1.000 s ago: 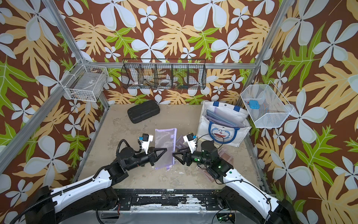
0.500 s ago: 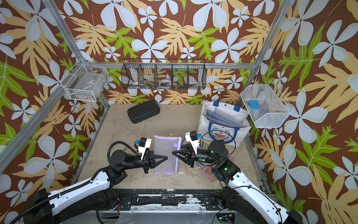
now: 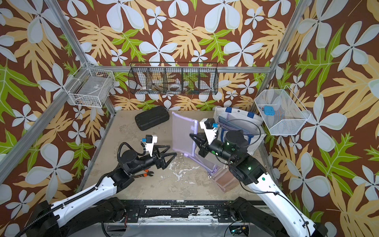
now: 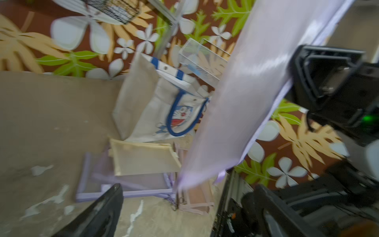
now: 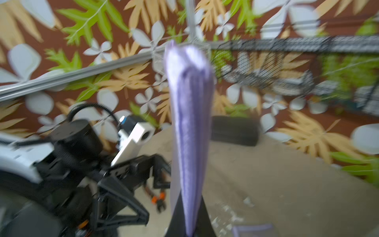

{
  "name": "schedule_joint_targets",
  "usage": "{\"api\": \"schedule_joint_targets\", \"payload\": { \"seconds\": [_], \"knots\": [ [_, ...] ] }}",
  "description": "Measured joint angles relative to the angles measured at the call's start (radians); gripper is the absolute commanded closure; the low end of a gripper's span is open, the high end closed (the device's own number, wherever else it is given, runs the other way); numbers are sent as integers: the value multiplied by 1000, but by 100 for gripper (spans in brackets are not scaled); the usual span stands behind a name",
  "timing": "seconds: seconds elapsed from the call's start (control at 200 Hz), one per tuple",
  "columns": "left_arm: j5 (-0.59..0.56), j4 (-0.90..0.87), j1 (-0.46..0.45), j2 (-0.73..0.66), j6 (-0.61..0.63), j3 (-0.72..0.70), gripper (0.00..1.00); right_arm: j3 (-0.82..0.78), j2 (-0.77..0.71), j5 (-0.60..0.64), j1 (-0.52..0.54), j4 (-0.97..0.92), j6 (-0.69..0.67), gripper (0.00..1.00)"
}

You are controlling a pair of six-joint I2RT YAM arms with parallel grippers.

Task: Put the pencil pouch into the canvas bag
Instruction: Pick up the pencil case from the center of the board, then place the pencil case in the canvas bag.

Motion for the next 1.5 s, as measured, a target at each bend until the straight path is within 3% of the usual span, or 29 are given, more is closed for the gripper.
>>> {"api": "schedule_joint_targets", "payload": {
  "seconds": [0.09,0.18,0.38,0.48,0.711,0.971,1.256,1.411,1.501],
  "knots": [
    [-38,-63,72,-4,-36,-22,1,171,99,212,-3,-110,-132,100],
    [-20,-84,89,-33,-71,-60,3,313,198,365,-53,-182,-270,100],
    [56,-54,92,-90,-129,-80,4,506,368,513,-320,-275,-477,100],
    [103,-43,93,-102,-139,-96,4,536,437,550,-392,-294,-589,100],
    [178,-42,93,-134,-158,-111,6,432,477,576,-483,-309,-761,100],
    [213,-32,93,-171,-175,-121,7,193,381,542,-567,-244,-806,100],
    [215,-31,93,-172,-179,-143,7,140,404,466,-573,-217,-834,100],
    [215,-25,93,-166,-180,-143,8,184,464,446,-574,-217,-835,66],
    [214,-25,93,-161,-180,-143,8,197,481,447,-574,-218,-835,62]
  ]
}}
